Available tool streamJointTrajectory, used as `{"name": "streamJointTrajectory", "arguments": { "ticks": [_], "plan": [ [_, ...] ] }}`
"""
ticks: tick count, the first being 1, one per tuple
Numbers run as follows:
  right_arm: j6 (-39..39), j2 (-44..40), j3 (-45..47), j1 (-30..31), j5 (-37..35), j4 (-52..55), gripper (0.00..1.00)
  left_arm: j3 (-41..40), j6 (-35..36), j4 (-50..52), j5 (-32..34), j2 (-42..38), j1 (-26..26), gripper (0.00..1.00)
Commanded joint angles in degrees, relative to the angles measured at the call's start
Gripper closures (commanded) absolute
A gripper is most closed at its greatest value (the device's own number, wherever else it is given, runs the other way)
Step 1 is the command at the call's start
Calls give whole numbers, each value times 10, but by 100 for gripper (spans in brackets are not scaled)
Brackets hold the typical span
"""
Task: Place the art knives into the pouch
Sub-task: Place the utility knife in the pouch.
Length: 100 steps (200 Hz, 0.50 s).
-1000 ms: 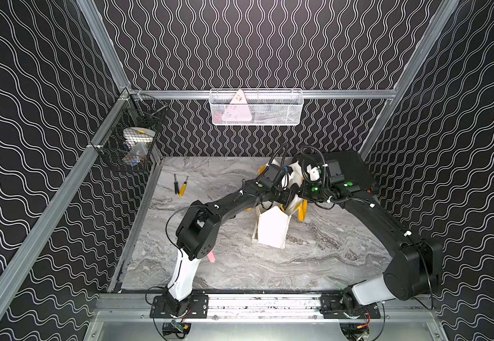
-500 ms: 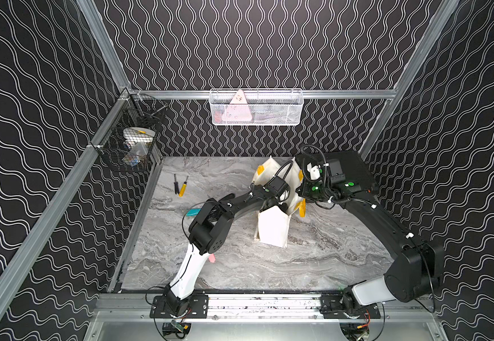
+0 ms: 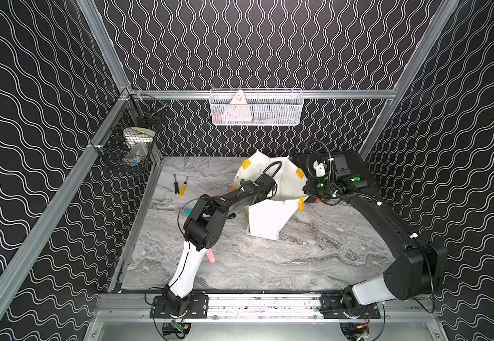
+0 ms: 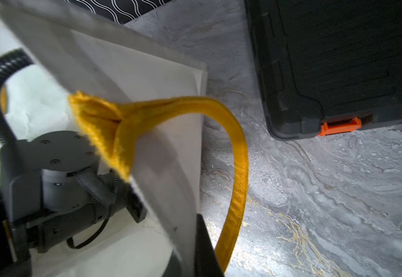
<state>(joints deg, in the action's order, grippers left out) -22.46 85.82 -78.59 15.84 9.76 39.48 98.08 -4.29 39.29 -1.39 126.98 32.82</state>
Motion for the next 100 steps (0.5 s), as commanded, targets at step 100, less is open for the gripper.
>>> {"name": "streamJointTrajectory", "arguments": {
  "ticks": [100],
  "plan": [
    [9, 13, 17, -16, 49, -48, 100, 7, -31, -9, -145, -114, -18, 27]
  ]
}}
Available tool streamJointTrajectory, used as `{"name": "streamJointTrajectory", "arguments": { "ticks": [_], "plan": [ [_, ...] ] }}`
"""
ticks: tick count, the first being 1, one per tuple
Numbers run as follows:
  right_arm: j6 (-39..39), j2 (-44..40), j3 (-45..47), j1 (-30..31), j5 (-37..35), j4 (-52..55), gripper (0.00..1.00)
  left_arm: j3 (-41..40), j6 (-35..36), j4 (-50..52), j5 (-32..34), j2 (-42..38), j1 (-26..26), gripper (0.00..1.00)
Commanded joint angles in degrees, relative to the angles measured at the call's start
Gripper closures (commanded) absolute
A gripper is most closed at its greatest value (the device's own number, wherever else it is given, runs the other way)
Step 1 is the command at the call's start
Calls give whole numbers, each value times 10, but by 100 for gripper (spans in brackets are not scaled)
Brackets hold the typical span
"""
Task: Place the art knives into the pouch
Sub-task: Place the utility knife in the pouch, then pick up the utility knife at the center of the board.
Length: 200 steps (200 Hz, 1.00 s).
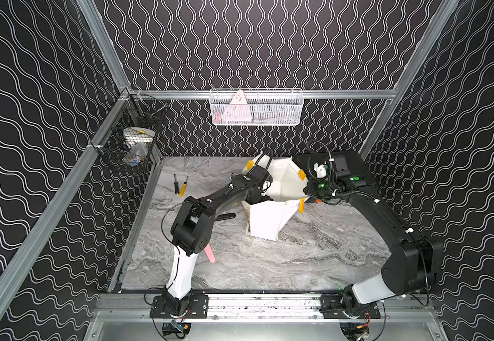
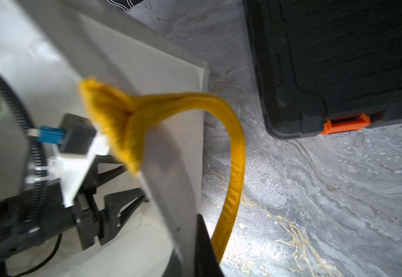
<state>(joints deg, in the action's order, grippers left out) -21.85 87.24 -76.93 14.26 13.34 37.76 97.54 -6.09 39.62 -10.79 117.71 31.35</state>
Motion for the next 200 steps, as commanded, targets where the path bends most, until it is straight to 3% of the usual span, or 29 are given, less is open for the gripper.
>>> {"name": "streamJointTrajectory", "arguments": {
  "ticks": [1, 25, 81, 107, 140, 170, 200],
  "plan": [
    [3, -1, 0, -1, 14, -30, 100, 13, -13, -13, -52, -22, -3, 27],
    [5, 0, 0, -1, 23, -34, 100, 13, -25, -40, -90, -60, -3, 25],
    [6, -1, 2, 0, 32, -38, 100, 44, -27, -45, -109, -112, -3, 13],
    [3, -4, 5, 0, 34, -43, 100, -5, -31, -96, -59, -175, -11, 2],
    [6, -3, 4, 0, 35, -43, 100, -83, -43, -158, 15, -258, -35, 2],
    [8, -4, 5, 0, 31, -43, 100, -122, -74, -131, 67, -295, -76, 2],
    [11, -1, 5, 0, 32, -44, 100, -237, -137, -156, 141, -383, -118, 2]
  ]
}}
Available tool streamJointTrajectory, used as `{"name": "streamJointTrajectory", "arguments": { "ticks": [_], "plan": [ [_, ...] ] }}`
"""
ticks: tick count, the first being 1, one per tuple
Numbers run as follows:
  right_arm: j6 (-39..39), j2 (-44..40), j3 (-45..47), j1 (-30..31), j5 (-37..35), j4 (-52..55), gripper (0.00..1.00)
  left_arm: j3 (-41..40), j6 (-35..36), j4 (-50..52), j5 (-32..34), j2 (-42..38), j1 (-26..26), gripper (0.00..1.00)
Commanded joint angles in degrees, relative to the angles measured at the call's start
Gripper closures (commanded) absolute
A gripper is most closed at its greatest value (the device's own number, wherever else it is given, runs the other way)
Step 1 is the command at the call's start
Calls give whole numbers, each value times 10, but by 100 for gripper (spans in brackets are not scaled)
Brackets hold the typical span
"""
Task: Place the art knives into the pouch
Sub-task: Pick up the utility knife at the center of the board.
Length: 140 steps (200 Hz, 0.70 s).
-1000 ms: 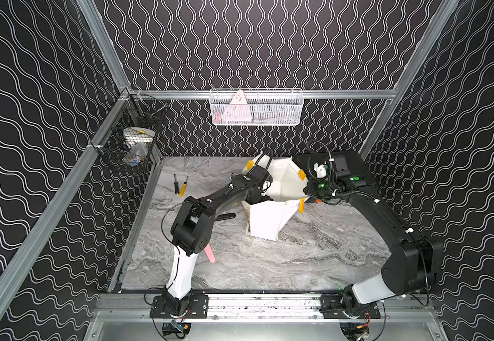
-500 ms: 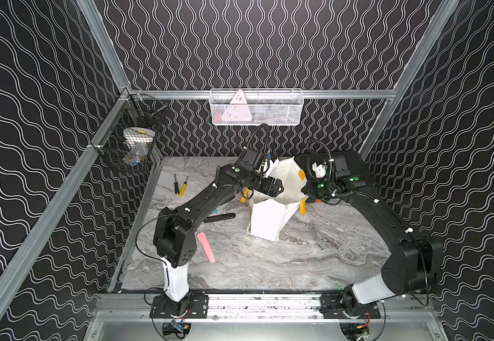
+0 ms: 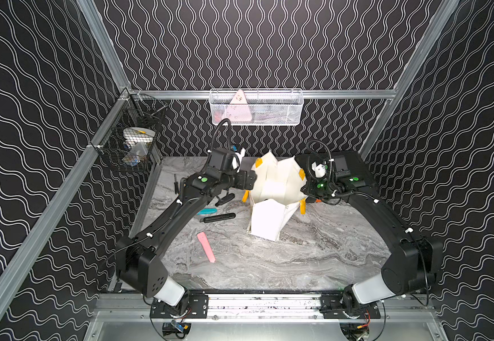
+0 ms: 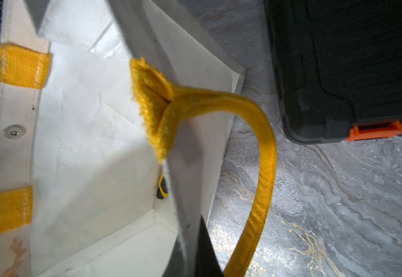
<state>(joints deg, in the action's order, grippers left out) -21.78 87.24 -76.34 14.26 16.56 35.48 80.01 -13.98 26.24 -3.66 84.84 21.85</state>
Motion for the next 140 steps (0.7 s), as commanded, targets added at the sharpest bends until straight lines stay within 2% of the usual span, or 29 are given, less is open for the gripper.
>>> {"name": "streamJointTrajectory", "arguments": {
  "ticks": [1, 30, 56, 69, 97, 107, 140],
  "plan": [
    [10, -1, -1, 0, 0, -21, 100, -66, -59, -24, 71, -59, -24, 2],
    [12, -4, 0, 0, -2, -22, 100, -132, -79, -9, 123, -120, -36, 2],
    [13, 0, -1, 0, 1, -23, 100, -148, -130, 61, 183, -130, -37, 2],
    [12, 0, 1, 0, 3, -26, 100, -157, -148, 88, 192, -126, -37, 2],
    [15, 1, 5, 0, -2, -27, 100, -187, -220, 163, 245, -103, -37, 2],
    [16, 0, 8, 1, -5, -29, 100, -207, -269, 187, 269, -103, -36, 2],
    [15, 4, 11, 1, 5, -36, 100, -299, -331, 161, 217, -136, -36, 2]
  ]
}}
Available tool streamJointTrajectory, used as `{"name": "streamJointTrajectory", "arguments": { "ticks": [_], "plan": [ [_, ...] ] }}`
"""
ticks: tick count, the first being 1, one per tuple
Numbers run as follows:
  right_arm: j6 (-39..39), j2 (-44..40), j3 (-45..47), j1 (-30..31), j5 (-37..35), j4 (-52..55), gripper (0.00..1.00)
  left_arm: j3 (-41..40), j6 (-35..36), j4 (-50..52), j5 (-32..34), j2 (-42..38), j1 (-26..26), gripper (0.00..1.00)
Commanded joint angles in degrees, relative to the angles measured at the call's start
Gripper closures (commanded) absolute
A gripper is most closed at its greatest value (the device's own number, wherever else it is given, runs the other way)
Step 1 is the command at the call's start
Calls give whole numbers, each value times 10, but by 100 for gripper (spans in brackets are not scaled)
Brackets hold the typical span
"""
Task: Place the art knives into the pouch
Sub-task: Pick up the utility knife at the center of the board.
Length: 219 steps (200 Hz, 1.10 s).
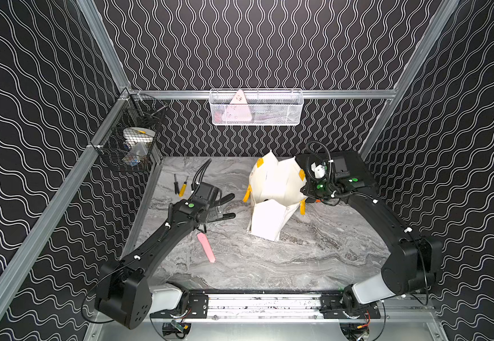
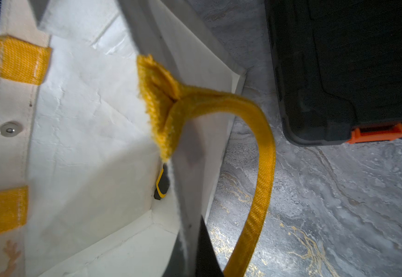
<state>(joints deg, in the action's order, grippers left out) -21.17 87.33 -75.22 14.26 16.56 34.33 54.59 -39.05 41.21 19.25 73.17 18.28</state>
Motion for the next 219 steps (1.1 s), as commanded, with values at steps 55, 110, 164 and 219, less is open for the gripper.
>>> {"name": "streamJointTrajectory", "arguments": {
  "ticks": [55, 110, 164, 219],
  "plan": [
    [5, -1, 14, 1, 5, -36, 100, -135, -102, -46, -55, -9, 0, 3],
    [3, -1, 13, 1, 8, -33, 100, -195, -125, -115, -88, 30, 0, 9],
    [2, -1, 13, 1, 14, -37, 100, -213, -120, -154, -106, 66, 0, 50],
    [2, -2, 13, 1, 14, -38, 100, -211, -112, -176, -109, 95, 0, 61]
  ]
}}
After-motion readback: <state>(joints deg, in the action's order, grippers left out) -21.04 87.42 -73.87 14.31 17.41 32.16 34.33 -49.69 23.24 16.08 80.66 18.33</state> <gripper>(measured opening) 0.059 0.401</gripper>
